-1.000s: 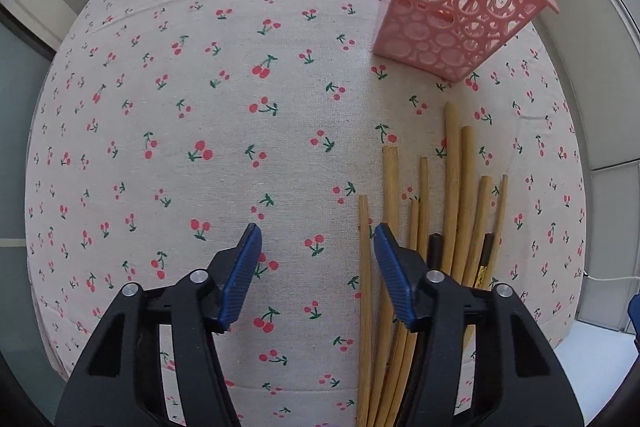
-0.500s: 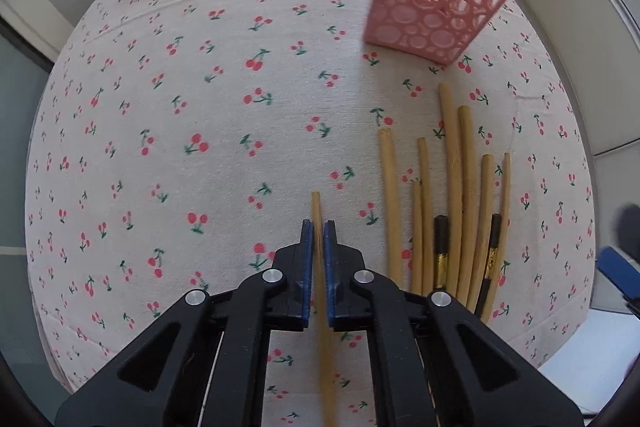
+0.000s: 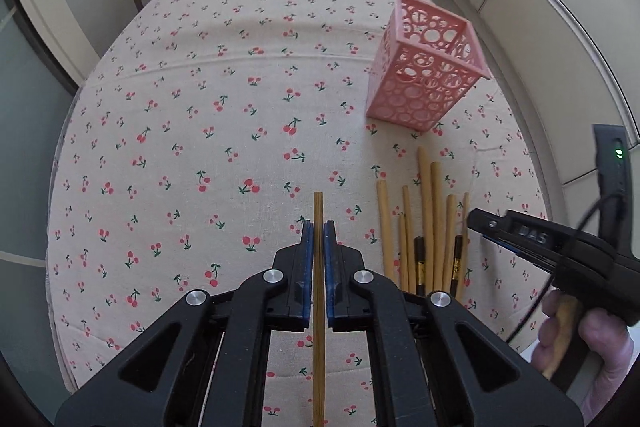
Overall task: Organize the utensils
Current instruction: 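Lift the held sticks with both grippers and carry them over the pink holder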
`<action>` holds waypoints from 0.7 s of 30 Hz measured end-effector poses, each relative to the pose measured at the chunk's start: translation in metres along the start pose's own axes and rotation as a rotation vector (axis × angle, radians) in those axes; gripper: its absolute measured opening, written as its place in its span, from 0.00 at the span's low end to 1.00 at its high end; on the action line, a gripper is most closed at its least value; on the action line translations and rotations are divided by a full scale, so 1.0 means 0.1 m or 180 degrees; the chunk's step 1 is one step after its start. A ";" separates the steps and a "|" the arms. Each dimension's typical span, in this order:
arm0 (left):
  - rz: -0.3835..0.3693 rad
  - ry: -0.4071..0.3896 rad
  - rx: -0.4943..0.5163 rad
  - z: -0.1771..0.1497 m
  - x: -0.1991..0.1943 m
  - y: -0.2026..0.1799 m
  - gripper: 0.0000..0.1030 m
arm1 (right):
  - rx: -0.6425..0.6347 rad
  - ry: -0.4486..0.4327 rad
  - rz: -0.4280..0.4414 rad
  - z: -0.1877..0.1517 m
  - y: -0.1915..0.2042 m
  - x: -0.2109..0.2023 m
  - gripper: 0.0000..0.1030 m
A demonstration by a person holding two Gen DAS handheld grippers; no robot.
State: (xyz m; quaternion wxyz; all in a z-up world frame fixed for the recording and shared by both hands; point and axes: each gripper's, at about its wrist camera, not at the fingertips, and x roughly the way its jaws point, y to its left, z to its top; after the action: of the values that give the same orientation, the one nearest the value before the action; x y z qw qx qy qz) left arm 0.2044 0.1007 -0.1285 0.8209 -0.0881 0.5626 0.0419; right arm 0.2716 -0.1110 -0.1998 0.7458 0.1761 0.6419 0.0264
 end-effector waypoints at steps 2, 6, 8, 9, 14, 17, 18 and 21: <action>0.0012 -0.0030 0.0027 -0.03 -0.03 0.01 0.04 | -0.0031 0.0008 -0.0031 0.00 0.03 0.05 0.27; 0.0060 -0.0138 0.0051 -0.05 -0.07 0.03 0.04 | -0.0204 -0.0070 -0.0180 0.00 0.15 0.12 0.06; 0.0046 -0.0213 0.0062 -0.04 -0.11 0.04 0.04 | -0.0244 -0.0147 -0.0185 0.01 0.17 0.13 0.06; 0.0025 -0.0256 0.0069 -0.04 -0.15 0.05 0.04 | -0.0255 -0.0187 -0.0178 0.01 0.17 0.13 0.05; -0.0123 -0.0499 0.0125 -0.07 -0.35 0.06 0.04 | -0.0334 -0.0416 0.0012 -0.04 0.11 -0.06 0.05; -0.0233 -0.0711 0.0165 -0.12 -0.56 0.06 0.04 | -0.0428 -0.0619 0.0138 -0.11 0.15 -0.31 0.05; -0.0267 -0.0797 0.0183 -0.15 -0.65 0.05 0.04 | -0.0470 -0.0723 0.0204 -0.16 0.14 -0.46 0.05; -0.0315 -0.1022 0.0260 -0.26 -0.93 0.02 0.04 | -0.0594 -0.0969 0.0336 -0.31 0.05 -0.83 0.05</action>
State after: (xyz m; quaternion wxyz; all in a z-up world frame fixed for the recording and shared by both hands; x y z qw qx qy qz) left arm 0.1462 0.1009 -0.0512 0.9042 -0.0744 0.4205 -0.0079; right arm 0.2278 -0.1211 -0.1230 0.8450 0.1415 0.5062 0.0980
